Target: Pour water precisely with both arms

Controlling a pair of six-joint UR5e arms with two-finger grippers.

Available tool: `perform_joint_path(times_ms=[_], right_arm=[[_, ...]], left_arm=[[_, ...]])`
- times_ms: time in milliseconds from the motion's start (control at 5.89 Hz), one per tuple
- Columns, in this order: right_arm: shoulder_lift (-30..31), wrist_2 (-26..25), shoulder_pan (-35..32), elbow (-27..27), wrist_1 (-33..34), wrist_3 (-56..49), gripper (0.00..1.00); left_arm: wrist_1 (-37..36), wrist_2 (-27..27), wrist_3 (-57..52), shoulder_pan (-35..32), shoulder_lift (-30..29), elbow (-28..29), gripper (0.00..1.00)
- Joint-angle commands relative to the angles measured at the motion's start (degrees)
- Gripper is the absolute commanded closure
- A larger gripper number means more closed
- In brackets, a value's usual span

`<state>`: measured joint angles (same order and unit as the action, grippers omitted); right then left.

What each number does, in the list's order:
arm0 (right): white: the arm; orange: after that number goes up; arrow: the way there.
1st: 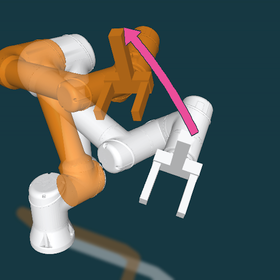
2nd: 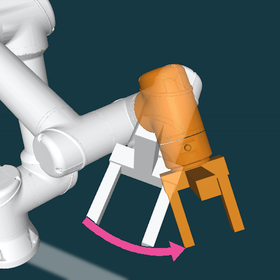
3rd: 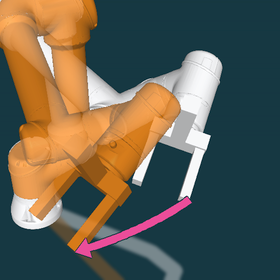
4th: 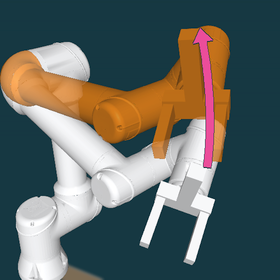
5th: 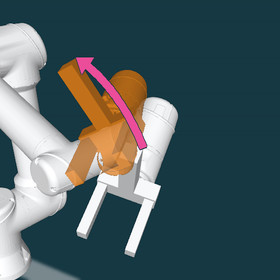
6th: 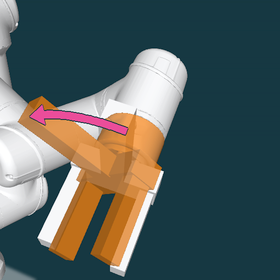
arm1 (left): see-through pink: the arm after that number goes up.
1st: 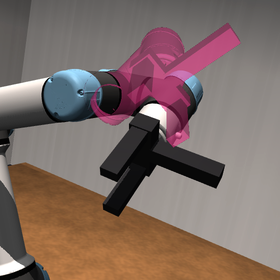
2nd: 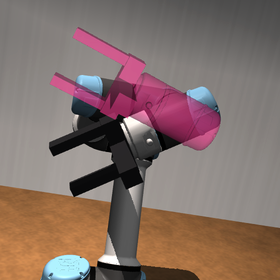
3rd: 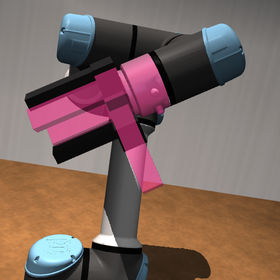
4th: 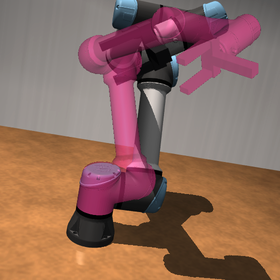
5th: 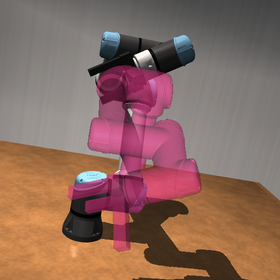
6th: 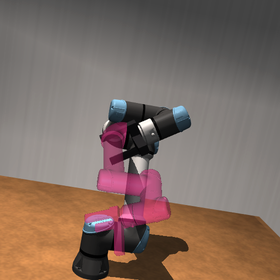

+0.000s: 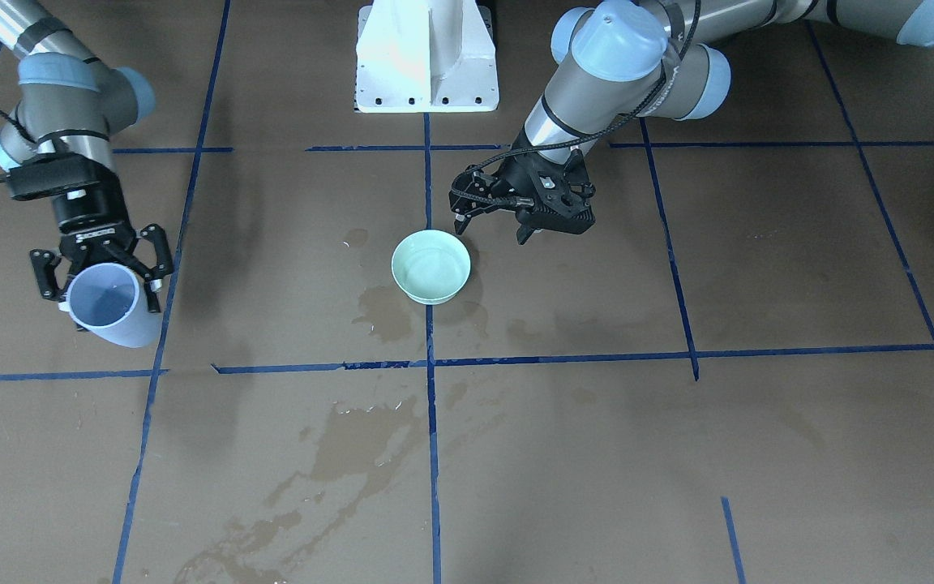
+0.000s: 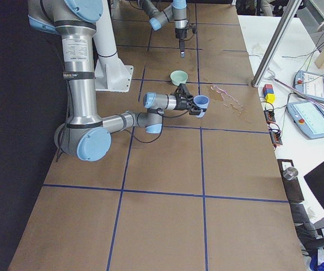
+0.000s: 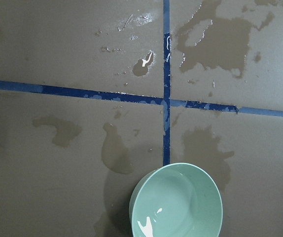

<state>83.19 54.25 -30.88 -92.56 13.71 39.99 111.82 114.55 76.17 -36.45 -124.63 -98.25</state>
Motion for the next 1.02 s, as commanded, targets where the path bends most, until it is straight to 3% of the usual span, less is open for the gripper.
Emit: perform_joint_path(times_ms=[0, 170, 340, 680, 849], right_arm=[[-11.0, -3.3, 4.8, -1.7, 11.2, 0.1, 0.93], [-14.8, -8.9, 9.3, -1.1, 15.3, 0.1, 0.93], [-17.2, -10.2, 10.8, -1.3, 21.9, 0.0, 0.95], [-18.6, -10.0, 13.0, -1.4, 26.7, -1.3, 0.98], [-19.1, -10.0, 13.0, -1.9, 31.3, -8.5, 1.00]], left_arm=[[0.1, 0.1, -0.1, -0.5, 0.2, 0.0, 0.00], [0.1, 0.1, -0.1, -1.0, 0.2, 0.0, 0.00], [0.1, 0.1, -0.1, -1.6, 0.2, -0.4, 0.00], [0.1, 0.1, -0.1, -3.4, 2.3, -4.0, 0.00], [0.2, 0.2, 0.0, -4.2, 2.3, -5.2, 0.00]])
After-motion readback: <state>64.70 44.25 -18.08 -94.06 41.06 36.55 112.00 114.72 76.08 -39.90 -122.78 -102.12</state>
